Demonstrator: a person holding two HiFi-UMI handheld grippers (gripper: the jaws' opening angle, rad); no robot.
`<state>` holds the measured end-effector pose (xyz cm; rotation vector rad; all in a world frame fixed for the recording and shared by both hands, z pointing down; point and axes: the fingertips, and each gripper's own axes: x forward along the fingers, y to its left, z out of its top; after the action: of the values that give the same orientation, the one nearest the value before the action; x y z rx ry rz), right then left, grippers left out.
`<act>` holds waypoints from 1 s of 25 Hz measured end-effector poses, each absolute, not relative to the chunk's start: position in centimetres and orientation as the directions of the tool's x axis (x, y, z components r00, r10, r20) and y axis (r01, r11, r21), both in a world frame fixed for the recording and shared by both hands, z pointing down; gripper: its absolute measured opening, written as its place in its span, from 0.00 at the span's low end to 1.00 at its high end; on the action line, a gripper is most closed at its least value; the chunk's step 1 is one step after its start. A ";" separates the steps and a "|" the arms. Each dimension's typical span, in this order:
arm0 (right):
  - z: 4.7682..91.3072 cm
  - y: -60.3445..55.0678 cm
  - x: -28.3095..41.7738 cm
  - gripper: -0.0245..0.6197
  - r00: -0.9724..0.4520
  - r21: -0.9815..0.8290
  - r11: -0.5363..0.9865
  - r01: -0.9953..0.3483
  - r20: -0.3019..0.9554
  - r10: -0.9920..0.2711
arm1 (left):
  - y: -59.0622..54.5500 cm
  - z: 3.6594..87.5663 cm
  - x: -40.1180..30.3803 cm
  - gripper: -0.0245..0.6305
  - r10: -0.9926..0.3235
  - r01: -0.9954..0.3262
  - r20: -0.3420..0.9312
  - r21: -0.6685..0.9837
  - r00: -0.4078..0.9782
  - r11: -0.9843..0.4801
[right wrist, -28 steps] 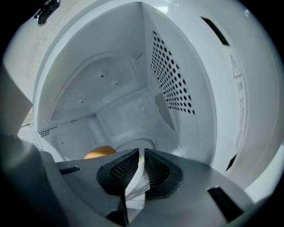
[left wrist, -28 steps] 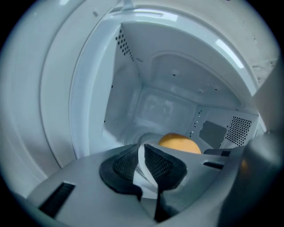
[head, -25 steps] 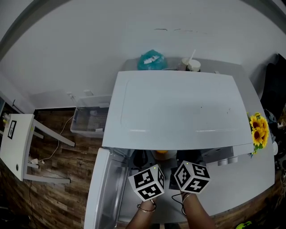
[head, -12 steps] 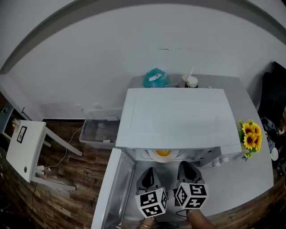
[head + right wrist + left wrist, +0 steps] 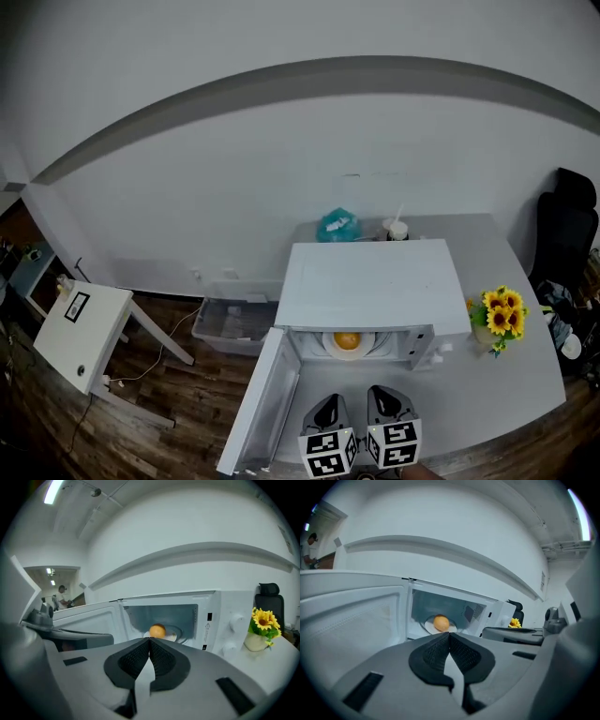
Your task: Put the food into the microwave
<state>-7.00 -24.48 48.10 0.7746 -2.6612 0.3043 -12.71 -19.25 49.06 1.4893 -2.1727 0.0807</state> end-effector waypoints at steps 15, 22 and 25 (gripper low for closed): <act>42.5 -21.5 -3.7 0.06 -0.808 -0.134 0.816 -0.563 0.299 -0.508 | -15.2 42.2 -11.6 0.04 -0.912 -0.917 0.308 0.205 -0.272 0.343; 41.0 -20.7 -3.7 0.06 -0.820 -0.121 0.830 -0.544 0.284 -0.496 | -15.7 41.7 -11.4 0.04 -0.915 -0.913 0.298 0.222 -0.272 0.343; 41.1 -20.7 -3.6 0.06 -0.818 -0.124 0.828 -0.547 0.289 -0.497 | -16.0 41.7 -11.0 0.04 -0.917 -0.918 0.305 0.219 -0.258 0.331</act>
<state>-3.61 -20.72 41.15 0.8031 -2.7651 0.2947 -10.98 -16.05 41.74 1.6243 -2.2271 0.0042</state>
